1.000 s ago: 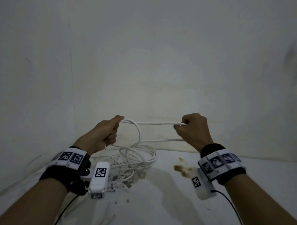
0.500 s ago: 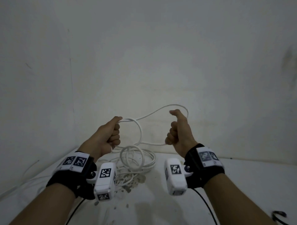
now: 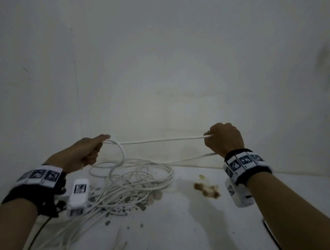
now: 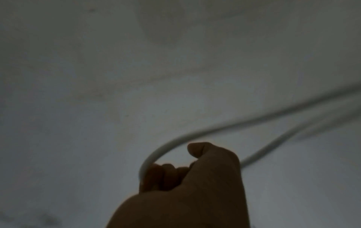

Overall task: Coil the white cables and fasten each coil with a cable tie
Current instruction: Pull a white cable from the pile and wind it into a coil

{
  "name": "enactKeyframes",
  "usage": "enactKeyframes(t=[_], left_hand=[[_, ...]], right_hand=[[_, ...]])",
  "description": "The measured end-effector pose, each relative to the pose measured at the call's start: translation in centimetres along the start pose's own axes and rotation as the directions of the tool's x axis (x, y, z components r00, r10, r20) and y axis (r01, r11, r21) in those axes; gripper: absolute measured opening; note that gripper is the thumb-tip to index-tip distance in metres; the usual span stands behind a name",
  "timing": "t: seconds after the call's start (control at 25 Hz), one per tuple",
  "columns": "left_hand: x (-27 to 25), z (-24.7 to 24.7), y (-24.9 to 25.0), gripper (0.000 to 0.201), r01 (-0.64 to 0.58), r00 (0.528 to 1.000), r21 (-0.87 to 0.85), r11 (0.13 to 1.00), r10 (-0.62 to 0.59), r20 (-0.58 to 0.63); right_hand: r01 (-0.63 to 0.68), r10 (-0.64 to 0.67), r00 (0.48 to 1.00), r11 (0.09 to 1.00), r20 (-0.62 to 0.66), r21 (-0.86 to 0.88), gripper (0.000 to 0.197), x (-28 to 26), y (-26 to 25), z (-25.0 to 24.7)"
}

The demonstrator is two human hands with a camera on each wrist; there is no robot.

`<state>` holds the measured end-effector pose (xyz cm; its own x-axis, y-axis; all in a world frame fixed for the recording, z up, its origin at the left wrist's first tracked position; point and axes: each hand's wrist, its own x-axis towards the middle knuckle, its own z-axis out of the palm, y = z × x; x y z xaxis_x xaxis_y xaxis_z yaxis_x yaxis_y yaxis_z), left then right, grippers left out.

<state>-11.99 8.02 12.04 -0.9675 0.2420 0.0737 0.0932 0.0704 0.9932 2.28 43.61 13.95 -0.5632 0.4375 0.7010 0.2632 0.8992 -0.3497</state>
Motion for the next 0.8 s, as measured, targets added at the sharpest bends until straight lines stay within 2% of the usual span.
enactKeyframes(t=[0.04,0.08,0.12,0.16,0.2,0.24,0.28,0.32,0.36,0.4,0.44,0.48,0.52,0.56,0.6,0.64,0.72,0.76,0.8], left_hand=[[0.2,-0.1,-0.4,0.049,-0.002,1.0,-0.001,1.0,0.002,-0.003],[0.3,0.1,-0.8,0.048,-0.004,1.0,-0.037,0.999,0.003,-0.015],[0.3,0.6,-1.3,0.048,0.004,0.999,-0.112,0.994,-0.008,-0.031],[0.3,1.5,-1.3,0.047,0.012,0.999,-0.188,0.982,-0.018,-0.028],[0.3,2.4,-1.4,0.047,0.019,1.0,-0.253,0.967,-0.025,-0.018],[0.2,3.1,-1.2,0.047,0.024,1.0,-0.301,0.953,-0.028,-0.007],[0.3,3.7,-1.0,0.047,0.025,1.0,-0.34,0.94,-0.027,0.0],[0.3,4.1,-0.8,0.047,0.028,1.0,-0.375,0.926,-0.028,0.005],[0.3,4.5,-0.6,0.047,0.032,0.999,-0.406,0.913,-0.03,0.012],[0.2,5.0,-0.4,0.048,0.038,0.999,-0.425,0.904,-0.032,0.021],[0.1,5.6,-0.3,0.048,0.041,0.999,-0.433,0.9,-0.032,0.028],[0.0,6.1,-0.3,0.048,0.039,0.999,-0.437,0.899,-0.029,0.029],[-0.1,6.7,-0.3,0.048,0.036,0.999,-0.441,0.897,-0.025,0.031],[-0.3,7.1,-0.3,0.048,0.035,0.999,-0.449,0.893,-0.021,0.036],[-0.4,7.6,-0.5,0.049,0.037,0.999,-0.465,0.884,-0.018,0.046],[-0.6,7.9,-0.6,0.05,0.041,0.998,-0.483,0.875,-0.015,0.058],[-0.9,8.3,-0.8,0.051,0.051,0.997,-0.515,0.856,-0.013,0.077],[-1.0,8.4,-1.0,0.052,0.055,0.997,-0.528,0.847,-0.014,0.081],[-1.0,8.6,-1.1,0.053,0.058,0.996,-0.538,0.841,-0.014,0.087]], right_hand=[[-0.009,0.01,1.0,1.0,-0.029,0.009,0.023,0.0,0.4,0.1],[-0.063,0.07,0.996,0.988,-0.046,0.141,0.023,-0.4,0.4,0.7],[-0.154,0.177,0.984,0.929,-0.039,0.337,0.024,-0.7,0.0,1.1],[-0.277,0.303,0.952,0.805,0.038,0.525,0.029,-1.1,-0.7,1.6],[-0.412,0.398,0.9,0.642,0.178,0.646,0.043,-1.5,-1.0,2.0],[-0.542,0.445,0.831,0.506,0.335,0.671,0.06,-1.9,-1.2,2.5],[-0.633,0.481,0.764,0.432,0.43,0.642,0.075,-2.4,-1.2,3.1],[-0.675,0.547,0.72,0.41,0.427,0.613,0.082,-3.1,-1.4,3.3],[-0.663,0.627,0.706,0.421,0.329,0.619,0.08,-3.8,-1.9,3.6],[-0.59,0.676,0.719,0.473,0.16,0.654,0.069,-4.9,-2.8,3.5],[-0.469,0.65,0.759,0.582,-0.034,0.665,0.051,-6.0,-3.8,3.8],[-0.341,0.551,0.823,0.673,-0.138,0.657,0.029,-7.2,-5.1,4.0],[-0.269,0.419,0.904,0.708,-0.081,0.653,0.022,-8.3,-6.6,3.9],[-0.28,0.291,0.952,0.702,0.096,0.655,0.037,-9.3,-8.0,3.8],[-0.356,0.196,0.931,0.68,0.309,0.641,0.051,-10.2,-9.1,3.7],[-0.436,0.151,0.876,0.654,0.459,0.618,0.06,-10.5,-9.8,3.7],[-0.566,0.161,0.785,0.579,0.598,0.587,0.07,-10.1,-10.2,4.4],[-0.636,0.18,0.735,0.515,0.653,0.574,0.073,-9.8,-10.3,4.8],[-0.719,0.176,0.664,0.418,0.727,0.555,0.071,-9.5,-10.5,4.9]])
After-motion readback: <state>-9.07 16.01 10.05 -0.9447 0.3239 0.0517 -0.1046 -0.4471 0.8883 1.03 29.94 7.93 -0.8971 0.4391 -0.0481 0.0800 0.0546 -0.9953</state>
